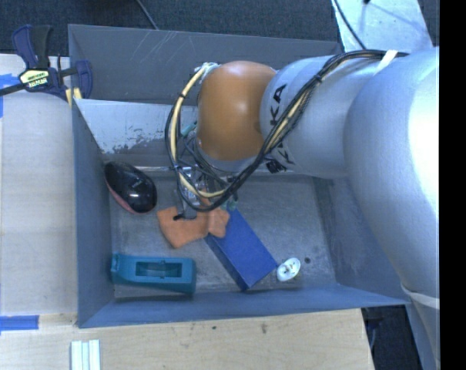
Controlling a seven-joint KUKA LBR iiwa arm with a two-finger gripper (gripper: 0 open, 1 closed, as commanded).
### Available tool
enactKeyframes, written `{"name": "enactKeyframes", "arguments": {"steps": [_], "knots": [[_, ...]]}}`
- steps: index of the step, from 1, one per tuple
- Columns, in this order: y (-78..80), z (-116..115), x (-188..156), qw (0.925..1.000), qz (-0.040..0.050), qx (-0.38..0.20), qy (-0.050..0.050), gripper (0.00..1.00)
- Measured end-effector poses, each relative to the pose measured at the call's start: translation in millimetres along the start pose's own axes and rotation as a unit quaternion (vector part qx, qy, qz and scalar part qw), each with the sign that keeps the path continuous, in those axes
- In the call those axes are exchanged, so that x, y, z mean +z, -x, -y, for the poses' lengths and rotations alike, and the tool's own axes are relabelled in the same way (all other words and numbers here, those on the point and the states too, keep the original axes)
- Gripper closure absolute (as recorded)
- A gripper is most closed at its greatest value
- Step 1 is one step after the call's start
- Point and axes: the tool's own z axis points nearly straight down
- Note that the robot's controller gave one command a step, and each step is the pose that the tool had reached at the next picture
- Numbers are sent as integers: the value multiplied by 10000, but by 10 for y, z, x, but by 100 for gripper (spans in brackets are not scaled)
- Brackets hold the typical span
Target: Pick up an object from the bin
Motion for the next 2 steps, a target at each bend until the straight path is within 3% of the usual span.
{"name": "enactKeyframes", "arguments": {"steps": [1,2], "knots": [[0,0,0,10000,0,3,0,0],[0,1,0,10000,0,3,-1,0]]}}
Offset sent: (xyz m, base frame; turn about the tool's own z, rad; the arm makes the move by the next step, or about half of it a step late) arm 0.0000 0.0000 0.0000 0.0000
